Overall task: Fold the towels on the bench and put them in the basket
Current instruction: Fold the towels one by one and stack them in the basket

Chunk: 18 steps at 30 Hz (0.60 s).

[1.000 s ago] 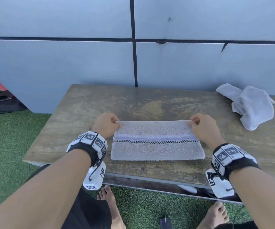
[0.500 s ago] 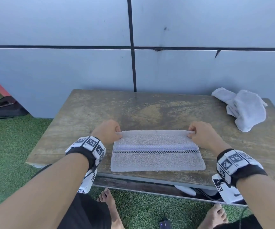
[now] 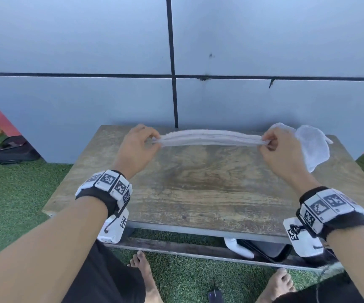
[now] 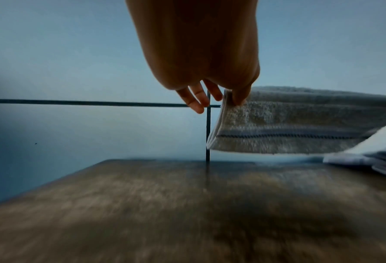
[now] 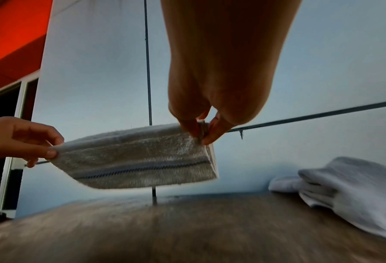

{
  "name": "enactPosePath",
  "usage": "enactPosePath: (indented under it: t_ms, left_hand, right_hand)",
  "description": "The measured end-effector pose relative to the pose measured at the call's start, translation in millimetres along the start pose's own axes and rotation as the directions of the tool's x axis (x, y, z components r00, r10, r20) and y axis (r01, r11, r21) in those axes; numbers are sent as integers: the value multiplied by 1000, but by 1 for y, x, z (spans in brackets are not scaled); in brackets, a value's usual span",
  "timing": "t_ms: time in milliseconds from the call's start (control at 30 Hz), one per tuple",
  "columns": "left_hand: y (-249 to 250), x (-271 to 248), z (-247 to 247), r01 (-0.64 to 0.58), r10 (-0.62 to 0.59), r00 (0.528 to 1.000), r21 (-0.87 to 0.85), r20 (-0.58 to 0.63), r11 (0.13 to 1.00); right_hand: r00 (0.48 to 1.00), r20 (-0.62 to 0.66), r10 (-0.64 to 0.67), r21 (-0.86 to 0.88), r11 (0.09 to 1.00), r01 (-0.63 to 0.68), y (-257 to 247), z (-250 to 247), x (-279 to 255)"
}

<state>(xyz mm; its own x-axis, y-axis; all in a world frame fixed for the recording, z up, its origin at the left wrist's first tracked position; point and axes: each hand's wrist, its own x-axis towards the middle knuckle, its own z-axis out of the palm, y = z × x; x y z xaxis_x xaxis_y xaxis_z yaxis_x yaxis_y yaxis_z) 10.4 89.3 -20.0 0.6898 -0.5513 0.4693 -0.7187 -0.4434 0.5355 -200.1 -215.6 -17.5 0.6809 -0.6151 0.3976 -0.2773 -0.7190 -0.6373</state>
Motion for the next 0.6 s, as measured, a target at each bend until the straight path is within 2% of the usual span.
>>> enactPosePath:
  t_ms: [67, 100, 167, 233, 333, 400, 467, 600]
  left_hand:
    - [-8, -25, 8, 47, -48, 997, 26, 67, 999]
    - [-14, -38, 12, 83, -86, 986, 31, 142, 996]
    - [-25, -63, 22, 189, -192, 924, 41, 331, 981]
    - [-33, -80, 34, 281, -291, 858, 87, 423, 956]
    - [-30, -85, 49, 410, -442, 812, 167, 382, 897]
    - [-26, -82, 56, 404, -469, 817, 248, 336, 881]
    - [-20, -80, 60, 411, -491, 814, 290, 309, 864]
    - [-16, -76, 62, 456, -522, 800, 265, 297, 850]
  right_hand:
    - [994, 104, 34, 4, 999, -35, 19, 3, -19]
    - [979, 194, 62, -21, 998, -59, 28, 6, -29]
    - [920, 367, 138, -126, 987, -98, 43, 10, -48]
    - [886, 392, 248, -167, 966, -197, 51, 14, -62]
    - [835, 355, 420, -197, 907, -372, 55, 23, -72]
    - [809, 374, 453, -269, 888, -373, 55, 30, -75]
    - [813, 358, 460, -284, 883, -375, 52, 35, -76]
    - [831, 301, 467, -236, 881, -410, 53, 38, -75]
